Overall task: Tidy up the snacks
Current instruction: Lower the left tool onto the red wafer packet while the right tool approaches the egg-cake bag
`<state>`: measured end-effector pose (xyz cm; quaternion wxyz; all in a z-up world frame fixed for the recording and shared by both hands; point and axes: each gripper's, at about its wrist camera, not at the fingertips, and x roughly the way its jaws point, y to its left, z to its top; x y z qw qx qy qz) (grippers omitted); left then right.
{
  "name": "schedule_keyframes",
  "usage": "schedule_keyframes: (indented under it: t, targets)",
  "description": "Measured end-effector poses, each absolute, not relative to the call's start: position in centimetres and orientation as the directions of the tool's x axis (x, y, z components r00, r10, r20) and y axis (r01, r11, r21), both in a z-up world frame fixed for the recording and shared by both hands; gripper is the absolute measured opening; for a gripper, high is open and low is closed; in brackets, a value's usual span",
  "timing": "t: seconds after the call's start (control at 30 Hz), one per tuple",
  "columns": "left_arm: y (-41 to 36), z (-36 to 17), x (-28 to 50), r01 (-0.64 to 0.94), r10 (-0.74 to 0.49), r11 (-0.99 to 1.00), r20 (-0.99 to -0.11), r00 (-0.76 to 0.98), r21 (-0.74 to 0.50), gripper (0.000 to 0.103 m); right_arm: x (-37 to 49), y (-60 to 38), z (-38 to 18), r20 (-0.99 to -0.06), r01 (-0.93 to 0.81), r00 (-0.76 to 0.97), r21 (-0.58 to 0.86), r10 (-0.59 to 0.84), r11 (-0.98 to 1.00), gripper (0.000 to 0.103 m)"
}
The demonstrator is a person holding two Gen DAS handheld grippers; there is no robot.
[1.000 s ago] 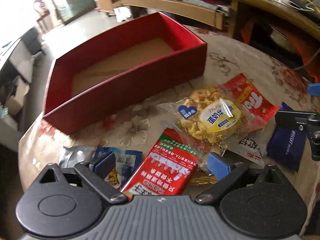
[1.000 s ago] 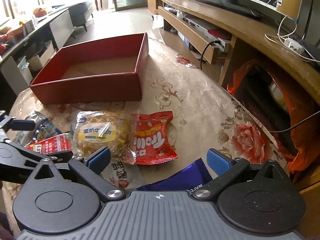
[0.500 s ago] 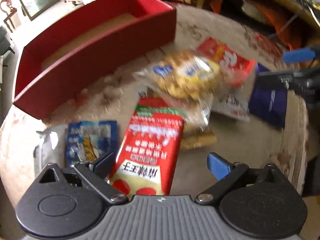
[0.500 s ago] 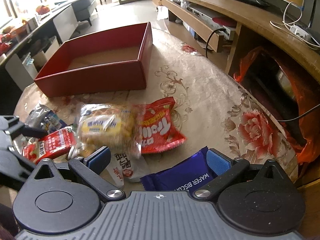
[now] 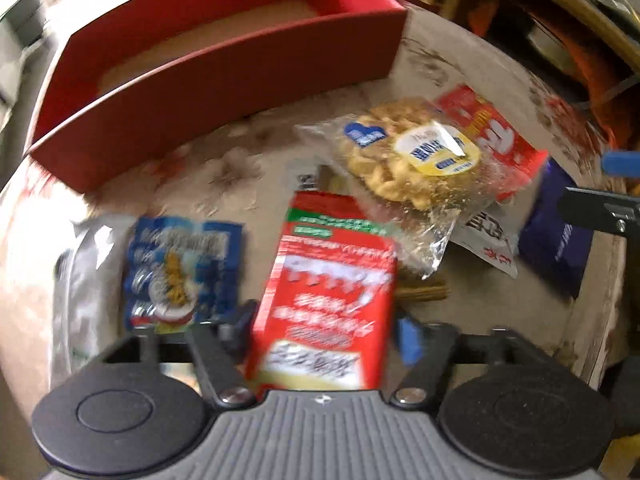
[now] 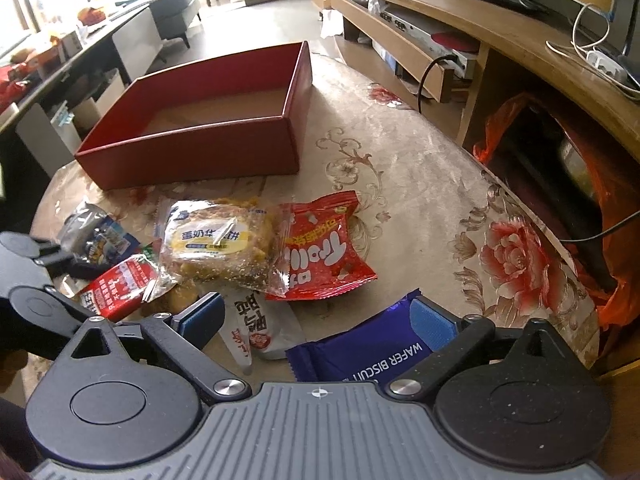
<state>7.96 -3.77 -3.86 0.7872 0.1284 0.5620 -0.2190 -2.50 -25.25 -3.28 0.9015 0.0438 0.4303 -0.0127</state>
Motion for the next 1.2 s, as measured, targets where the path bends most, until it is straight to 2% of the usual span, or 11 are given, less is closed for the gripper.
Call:
schedule_keyframes:
  t: [0.27, 0.5, 0.7, 0.73, 0.8, 0.93, 1.1, 1.2]
  targets:
    - [-2.1, -1.7, 5.9, 0.400, -0.270, 0.907, -0.910, 0.316, -0.131, 0.053, 0.2, -23.6, -1.6, -0.753, 0.011, 0.654, 0.110, 0.076, 0.994, 0.099]
    - [-1.4, -1.9, 5.7, 0.382, -0.296, 0.908, -0.908, 0.296, -0.172, 0.051, 5.4, -20.2, -2.3, -0.789, -0.097, 0.604, 0.068, 0.113, 0.993, 0.101]
    - [-2.6, -3.5, 7.0, 0.379, -0.249, 0.916, -0.928, 0.276, -0.133, 0.059, 8.9, -18.2, -5.3, -0.861, -0.135, 0.496, 0.049, 0.110, 0.990, 0.102]
    - [-2.7, -3.8, 7.2, 0.373, -0.248, 0.918, -0.930, 0.270, -0.137, 0.061, 9.1, -17.9, -5.6, -0.865, -0.137, 0.491, 0.042, 0.105, 0.990, 0.102]
    - [-2.9, -4.2, 7.6, 0.362, -0.245, 0.922, -0.932, 0.266, -0.139, 0.071, 9.6, -17.4, -5.9, -0.865, -0.148, 0.490, 0.038, 0.107, 0.988, 0.103]
    - [-3.3, -4.5, 8.0, 0.351, -0.224, 0.930, -0.930, 0.292, -0.114, 0.076, 10.3, -17.1, -6.6, -0.863, -0.139, 0.495, 0.038, 0.102, 0.990, 0.103]
    - [-4.1, -4.7, 7.8, 0.345, -0.192, 0.936, -0.928, 0.318, -0.075, 0.071, 10.2, -17.0, -6.6, -0.858, -0.124, 0.507, 0.016, 0.077, 0.992, 0.100]
    - [-3.9, -4.5, 7.9, 0.324, -0.206, 0.941, -0.927, 0.312, -0.100, 0.061, 9.6, -17.7, -5.9, -0.843, -0.135, 0.526, 0.049, 0.114, 0.990, 0.086]
